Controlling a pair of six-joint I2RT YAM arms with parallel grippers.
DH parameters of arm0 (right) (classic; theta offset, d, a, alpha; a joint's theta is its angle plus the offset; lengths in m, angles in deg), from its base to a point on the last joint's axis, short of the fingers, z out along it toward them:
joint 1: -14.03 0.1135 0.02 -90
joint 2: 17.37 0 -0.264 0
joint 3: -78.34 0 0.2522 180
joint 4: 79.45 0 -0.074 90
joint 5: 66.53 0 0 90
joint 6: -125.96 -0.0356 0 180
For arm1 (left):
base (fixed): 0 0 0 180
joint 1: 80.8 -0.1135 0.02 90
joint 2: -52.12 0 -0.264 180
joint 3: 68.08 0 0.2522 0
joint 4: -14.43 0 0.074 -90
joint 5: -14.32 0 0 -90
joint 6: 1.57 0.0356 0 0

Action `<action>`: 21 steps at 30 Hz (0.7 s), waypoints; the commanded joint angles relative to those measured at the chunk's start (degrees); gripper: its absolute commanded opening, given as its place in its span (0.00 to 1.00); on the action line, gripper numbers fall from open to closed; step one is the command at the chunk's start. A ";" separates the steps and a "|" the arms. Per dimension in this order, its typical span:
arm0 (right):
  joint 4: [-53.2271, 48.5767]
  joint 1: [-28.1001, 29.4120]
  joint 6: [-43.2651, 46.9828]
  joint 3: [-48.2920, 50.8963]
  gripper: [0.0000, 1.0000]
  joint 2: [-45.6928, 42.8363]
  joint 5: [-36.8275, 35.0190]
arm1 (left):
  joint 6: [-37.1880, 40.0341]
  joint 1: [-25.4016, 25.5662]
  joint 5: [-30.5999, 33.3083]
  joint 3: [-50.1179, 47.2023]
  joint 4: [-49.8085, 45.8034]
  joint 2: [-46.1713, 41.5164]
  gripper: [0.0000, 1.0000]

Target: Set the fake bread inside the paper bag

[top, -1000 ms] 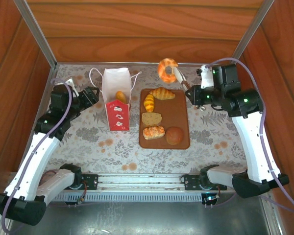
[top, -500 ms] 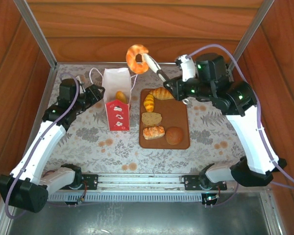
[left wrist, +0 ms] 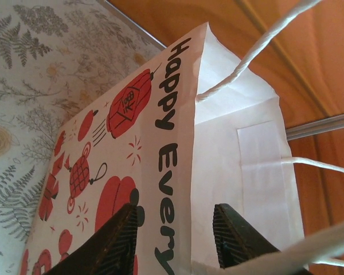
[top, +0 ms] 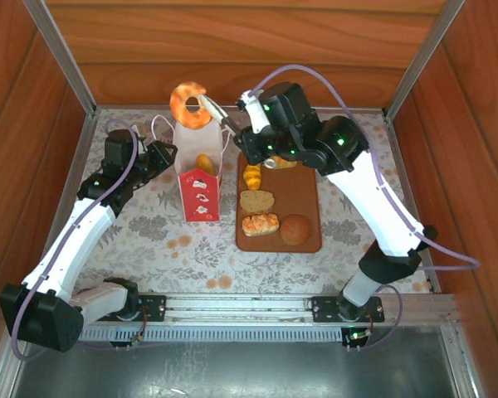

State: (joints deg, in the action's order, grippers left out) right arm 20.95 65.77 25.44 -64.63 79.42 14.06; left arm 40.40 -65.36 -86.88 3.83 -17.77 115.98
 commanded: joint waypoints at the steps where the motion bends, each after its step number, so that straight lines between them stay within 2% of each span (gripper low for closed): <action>1: -1.80 1.14 1.16 -3.75 0.25 2.61 -4.96 | 0.29 0.20 0.50 -0.52 1.25 -0.15 0.37; 10: -5.11 2.11 1.92 -6.85 0.25 8.38 -8.03 | 0.72 0.20 0.61 -1.11 1.23 -0.05 0.31; 21: -8.41 2.49 2.53 -7.29 0.26 11.98 -8.78 | 0.92 0.16 0.63 -1.87 1.22 0.36 0.15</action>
State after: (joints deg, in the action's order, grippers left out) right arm 12.99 67.70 27.49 -70.29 91.07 6.80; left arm 40.81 -65.36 -86.46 2.82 -17.00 116.15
